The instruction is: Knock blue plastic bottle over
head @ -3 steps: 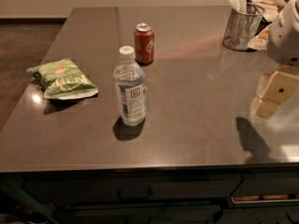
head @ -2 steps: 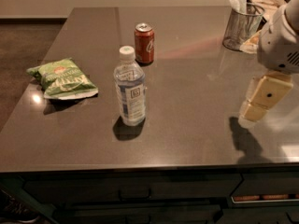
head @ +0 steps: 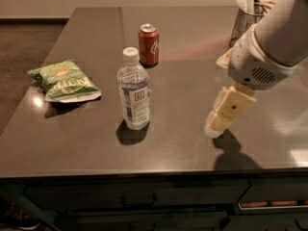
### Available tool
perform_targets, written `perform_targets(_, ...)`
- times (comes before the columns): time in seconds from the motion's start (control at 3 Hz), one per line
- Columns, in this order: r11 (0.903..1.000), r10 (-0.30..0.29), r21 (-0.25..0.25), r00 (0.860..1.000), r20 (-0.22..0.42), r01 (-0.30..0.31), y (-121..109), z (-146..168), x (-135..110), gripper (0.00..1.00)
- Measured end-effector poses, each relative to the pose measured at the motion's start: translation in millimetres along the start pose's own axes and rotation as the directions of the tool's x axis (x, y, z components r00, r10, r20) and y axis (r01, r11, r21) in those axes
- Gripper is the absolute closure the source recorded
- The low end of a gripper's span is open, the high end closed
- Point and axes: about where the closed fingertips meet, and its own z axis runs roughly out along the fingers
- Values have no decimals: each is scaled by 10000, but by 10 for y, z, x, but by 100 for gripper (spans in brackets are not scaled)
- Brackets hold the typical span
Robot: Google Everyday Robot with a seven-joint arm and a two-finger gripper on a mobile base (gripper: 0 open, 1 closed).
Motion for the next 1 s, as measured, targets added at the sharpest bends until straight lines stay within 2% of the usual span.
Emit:
perform_targets(0.33, 9991, 341, -301, 9927, 1158, -308, 106, 163, -363, 0)
perform_targets(0.67, 9986, 479, -313, 9735, 2238, -419, 162, 294, -728, 0)
perform_targets(1.0, 9978, 655, -299, 9466, 3156, -590, 180, 437, -1084, 0)
